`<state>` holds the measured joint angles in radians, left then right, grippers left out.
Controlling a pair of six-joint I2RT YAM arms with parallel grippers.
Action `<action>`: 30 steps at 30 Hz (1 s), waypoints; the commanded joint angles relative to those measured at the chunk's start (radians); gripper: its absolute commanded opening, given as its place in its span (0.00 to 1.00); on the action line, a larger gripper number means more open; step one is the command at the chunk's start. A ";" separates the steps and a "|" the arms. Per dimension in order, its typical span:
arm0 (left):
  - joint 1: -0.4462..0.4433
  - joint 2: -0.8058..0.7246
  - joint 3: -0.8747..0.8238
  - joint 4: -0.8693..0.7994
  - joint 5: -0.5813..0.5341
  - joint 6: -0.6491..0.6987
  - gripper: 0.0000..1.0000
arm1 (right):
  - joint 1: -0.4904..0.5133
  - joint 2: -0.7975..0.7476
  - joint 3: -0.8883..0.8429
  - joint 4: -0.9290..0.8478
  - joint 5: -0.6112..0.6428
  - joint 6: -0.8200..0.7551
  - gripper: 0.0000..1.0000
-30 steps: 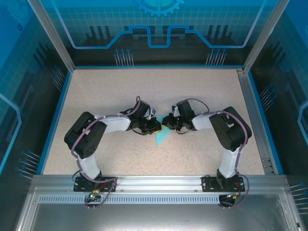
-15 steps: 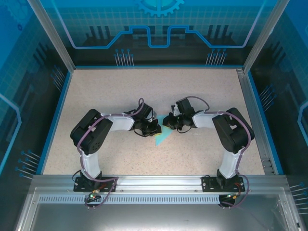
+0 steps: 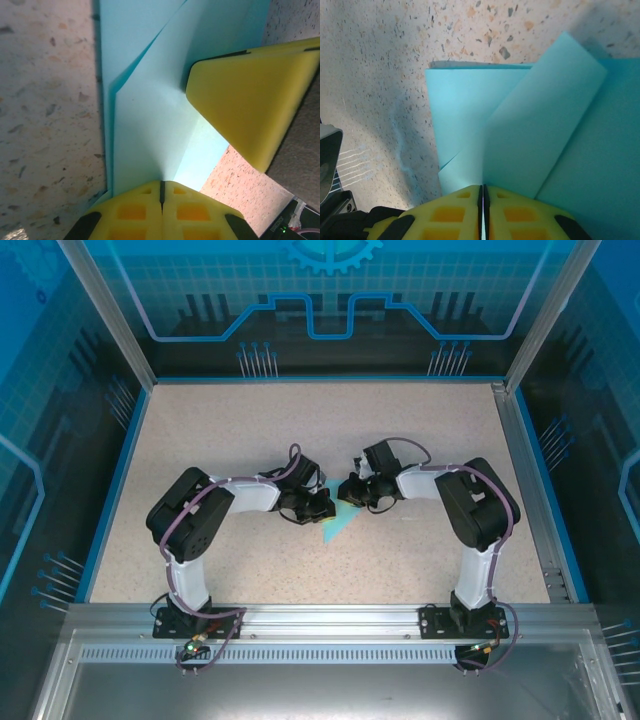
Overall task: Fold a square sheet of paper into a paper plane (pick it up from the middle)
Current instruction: Fourth fold the wing at the center of the table, then turn over the paper at the center of the table.
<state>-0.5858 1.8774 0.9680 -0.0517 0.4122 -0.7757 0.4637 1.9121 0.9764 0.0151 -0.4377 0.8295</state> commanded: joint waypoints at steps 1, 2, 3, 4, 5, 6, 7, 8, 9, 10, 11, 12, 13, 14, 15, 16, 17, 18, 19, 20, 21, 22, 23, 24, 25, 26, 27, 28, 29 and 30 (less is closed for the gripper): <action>-0.019 0.013 -0.005 -0.086 -0.030 0.026 0.06 | -0.022 -0.046 -0.011 -0.073 0.002 -0.036 0.15; -0.020 0.010 -0.003 -0.084 -0.029 0.024 0.06 | -0.023 -0.070 -0.009 -0.098 0.014 -0.046 0.16; -0.021 0.008 -0.003 -0.080 -0.027 0.021 0.06 | -0.025 -0.103 -0.009 -0.128 0.032 -0.058 0.18; -0.021 0.001 -0.004 -0.071 -0.023 0.015 0.06 | -0.029 -0.129 -0.011 -0.160 0.054 -0.071 0.19; -0.020 -0.006 -0.005 -0.058 -0.020 0.012 0.07 | -0.034 -0.149 -0.015 -0.187 0.073 -0.077 0.20; -0.022 -0.014 -0.005 -0.051 -0.018 0.009 0.07 | -0.042 -0.170 -0.025 -0.214 0.092 -0.082 0.21; -0.021 -0.023 -0.001 -0.049 -0.018 0.007 0.08 | -0.053 -0.188 -0.040 -0.228 0.097 -0.085 0.22; -0.021 -0.032 0.002 -0.047 -0.019 0.009 0.09 | -0.063 -0.202 -0.056 -0.230 0.096 -0.084 0.23; -0.021 -0.042 0.006 -0.045 -0.019 0.010 0.10 | -0.077 -0.214 -0.077 -0.228 0.092 -0.079 0.25; -0.021 -0.052 0.010 -0.044 -0.021 0.011 0.11 | -0.088 -0.224 -0.091 -0.216 0.078 -0.075 0.26; -0.020 -0.060 0.015 -0.043 -0.022 0.015 0.12 | -0.094 -0.229 -0.127 -0.199 0.063 -0.072 0.27; -0.020 -0.067 0.022 -0.043 -0.020 0.019 0.14 | -0.099 -0.233 -0.143 -0.187 0.046 -0.069 0.28; -0.021 -0.076 0.028 -0.046 -0.021 0.024 0.15 | -0.099 -0.230 -0.148 -0.176 0.030 -0.067 0.28; -0.021 -0.082 0.031 -0.046 -0.023 0.029 0.16 | -0.097 -0.228 -0.153 -0.165 0.012 -0.066 0.29; -0.021 -0.090 0.035 -0.051 -0.030 0.036 0.17 | -0.096 -0.224 -0.157 -0.153 -0.004 -0.064 0.30; -0.021 -0.095 0.038 -0.057 -0.041 0.044 0.18 | -0.093 -0.218 -0.159 -0.147 -0.012 -0.061 0.30; -0.021 -0.096 0.041 -0.058 -0.049 0.051 0.18 | -0.090 -0.213 -0.159 -0.141 -0.018 -0.060 0.30; -0.019 -0.093 0.046 -0.064 -0.058 0.060 0.18 | -0.088 -0.208 -0.157 -0.136 -0.023 -0.060 0.31; -0.017 -0.089 0.053 -0.077 -0.066 0.066 0.18 | -0.085 -0.202 -0.156 -0.130 -0.027 -0.058 0.31; -0.017 -0.085 0.058 -0.087 -0.074 0.072 0.18 | -0.083 -0.199 -0.153 -0.130 -0.024 -0.056 0.31; -0.018 -0.084 0.061 -0.094 -0.083 0.076 0.18 | -0.082 -0.197 -0.153 -0.130 -0.021 -0.056 0.32; -0.017 -0.081 0.064 -0.093 -0.084 0.078 0.18 | -0.080 -0.194 -0.153 -0.127 -0.019 -0.056 0.32; -0.016 -0.079 0.067 -0.095 -0.084 0.081 0.18 | -0.081 -0.190 -0.153 -0.127 -0.019 -0.054 0.32; -0.015 -0.074 0.071 -0.097 -0.087 0.082 0.18 | -0.080 -0.185 -0.152 -0.126 -0.016 -0.053 0.32; -0.017 -0.067 0.076 -0.100 -0.088 0.084 0.18 | -0.079 -0.179 -0.151 -0.126 -0.018 -0.052 0.32; -0.016 -0.062 0.079 -0.104 -0.090 0.086 0.18 | -0.078 -0.176 -0.150 -0.123 -0.016 -0.052 0.32; -0.015 -0.054 0.086 -0.113 -0.093 0.088 0.18 | -0.076 -0.170 -0.148 -0.121 -0.016 -0.052 0.32; -0.015 -0.049 0.089 -0.117 -0.096 0.089 0.18 | -0.076 -0.164 -0.147 -0.121 -0.017 -0.052 0.32; -0.015 -0.045 0.089 -0.121 -0.099 0.091 0.17 | -0.074 -0.158 -0.146 -0.119 -0.018 -0.053 0.32; -0.015 -0.043 0.088 -0.121 -0.103 0.092 0.17 | -0.071 -0.154 -0.145 -0.114 -0.021 -0.051 0.32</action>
<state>-0.6014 1.8183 1.0302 -0.1318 0.3325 -0.7120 0.3759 1.7340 0.8227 -0.1104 -0.4309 0.7696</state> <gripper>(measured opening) 0.174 0.322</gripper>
